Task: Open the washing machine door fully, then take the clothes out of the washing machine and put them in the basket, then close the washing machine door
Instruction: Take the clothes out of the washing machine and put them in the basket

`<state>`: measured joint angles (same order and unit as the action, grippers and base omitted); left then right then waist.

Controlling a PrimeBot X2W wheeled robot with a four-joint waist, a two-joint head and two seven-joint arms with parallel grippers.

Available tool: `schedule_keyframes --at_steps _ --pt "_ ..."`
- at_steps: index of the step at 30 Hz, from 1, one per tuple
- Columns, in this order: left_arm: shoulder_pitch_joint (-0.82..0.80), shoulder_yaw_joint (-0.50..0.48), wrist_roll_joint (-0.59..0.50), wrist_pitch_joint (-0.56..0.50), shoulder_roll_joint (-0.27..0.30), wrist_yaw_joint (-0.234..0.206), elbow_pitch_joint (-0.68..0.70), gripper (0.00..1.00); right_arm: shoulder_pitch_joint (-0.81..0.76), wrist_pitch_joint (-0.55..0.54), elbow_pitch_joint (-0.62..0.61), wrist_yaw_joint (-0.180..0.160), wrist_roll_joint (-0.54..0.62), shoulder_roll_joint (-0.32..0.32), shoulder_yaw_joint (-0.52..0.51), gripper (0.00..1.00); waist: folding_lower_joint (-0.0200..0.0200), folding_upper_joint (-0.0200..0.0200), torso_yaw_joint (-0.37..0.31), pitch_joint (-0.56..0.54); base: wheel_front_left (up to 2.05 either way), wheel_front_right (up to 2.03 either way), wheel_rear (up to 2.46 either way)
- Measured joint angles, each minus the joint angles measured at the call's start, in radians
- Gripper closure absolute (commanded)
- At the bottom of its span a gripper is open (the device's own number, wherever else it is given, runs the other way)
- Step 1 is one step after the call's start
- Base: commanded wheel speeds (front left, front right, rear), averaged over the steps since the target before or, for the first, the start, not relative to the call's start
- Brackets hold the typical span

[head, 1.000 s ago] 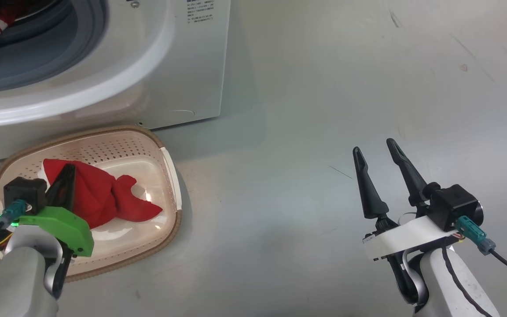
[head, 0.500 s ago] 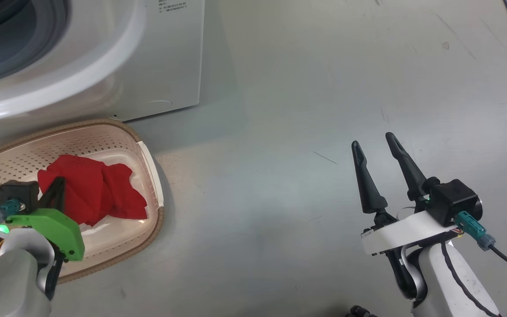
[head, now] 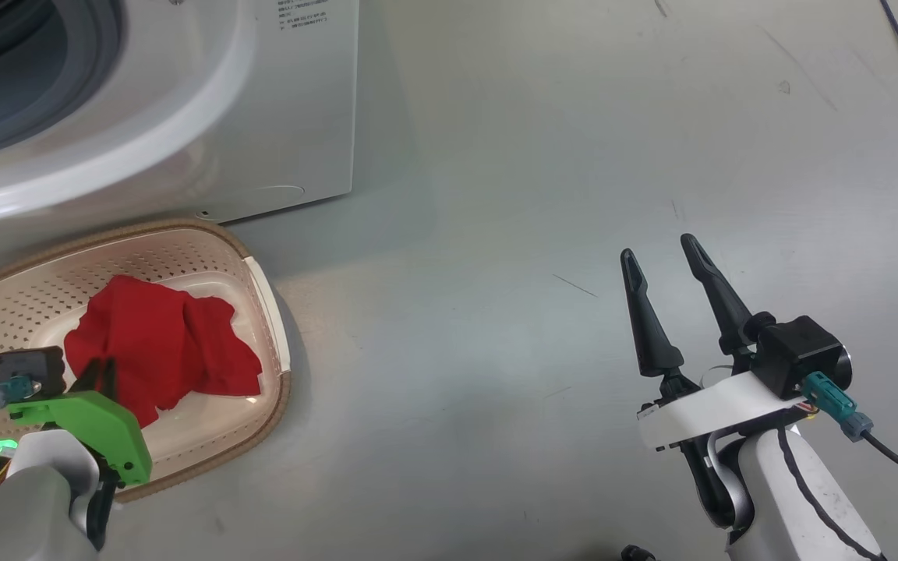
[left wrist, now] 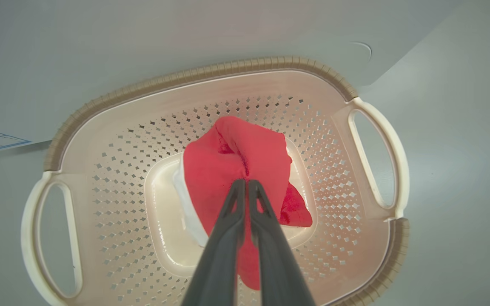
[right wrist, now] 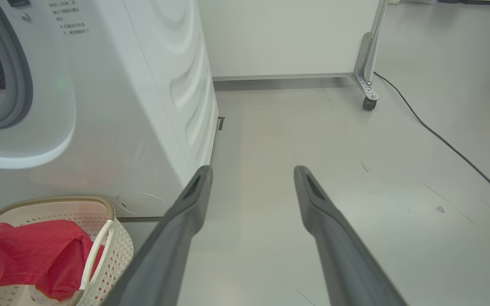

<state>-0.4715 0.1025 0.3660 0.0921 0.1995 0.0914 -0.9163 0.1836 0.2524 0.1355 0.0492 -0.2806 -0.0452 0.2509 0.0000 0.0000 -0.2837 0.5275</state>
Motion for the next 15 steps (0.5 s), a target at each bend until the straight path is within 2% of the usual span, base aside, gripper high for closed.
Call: schedule_keyframes --at_steps 9,15 --pt "-0.022 0.005 0.005 0.007 -0.002 -0.006 -0.041 0.0 0.0 0.0 0.003 0.0 0.0 0.0 -0.002 0.0 0.0 0.0 0.009 -0.029 0.0 0.0 0.0" --pt "-0.042 0.012 0.005 0.042 -0.024 -0.002 -0.046 0.0 0.0 0.0 0.004 -0.001 0.0 0.0 -0.01 0.0 0.0 0.0 0.025 -0.05 0.0 0.0 0.0"
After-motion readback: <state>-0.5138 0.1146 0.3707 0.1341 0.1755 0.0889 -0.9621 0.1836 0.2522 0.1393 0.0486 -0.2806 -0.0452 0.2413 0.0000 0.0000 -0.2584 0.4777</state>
